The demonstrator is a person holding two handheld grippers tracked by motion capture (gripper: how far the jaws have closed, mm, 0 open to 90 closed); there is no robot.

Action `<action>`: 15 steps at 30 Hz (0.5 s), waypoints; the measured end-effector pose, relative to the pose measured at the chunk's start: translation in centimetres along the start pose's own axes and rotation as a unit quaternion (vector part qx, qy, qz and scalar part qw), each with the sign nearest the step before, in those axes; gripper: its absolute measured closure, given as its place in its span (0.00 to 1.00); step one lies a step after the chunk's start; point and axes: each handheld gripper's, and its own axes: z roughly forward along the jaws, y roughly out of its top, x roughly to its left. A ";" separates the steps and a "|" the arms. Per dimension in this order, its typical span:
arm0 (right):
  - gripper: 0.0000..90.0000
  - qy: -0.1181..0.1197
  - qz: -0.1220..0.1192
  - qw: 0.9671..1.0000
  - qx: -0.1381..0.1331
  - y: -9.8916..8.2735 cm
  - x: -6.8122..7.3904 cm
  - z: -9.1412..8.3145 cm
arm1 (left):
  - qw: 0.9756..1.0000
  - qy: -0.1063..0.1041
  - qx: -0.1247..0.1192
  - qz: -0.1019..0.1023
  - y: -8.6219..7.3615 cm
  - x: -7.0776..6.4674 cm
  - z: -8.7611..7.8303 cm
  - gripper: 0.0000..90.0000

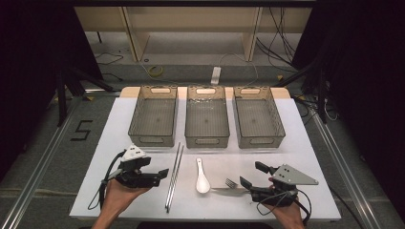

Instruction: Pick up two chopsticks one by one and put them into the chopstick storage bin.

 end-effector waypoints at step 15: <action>0.29 0.012 -0.004 1.000 0.011 0.0 0.3 0.2 | 0.986 0.009 0.166 0.015 1.4 -0.4 4.6 0.37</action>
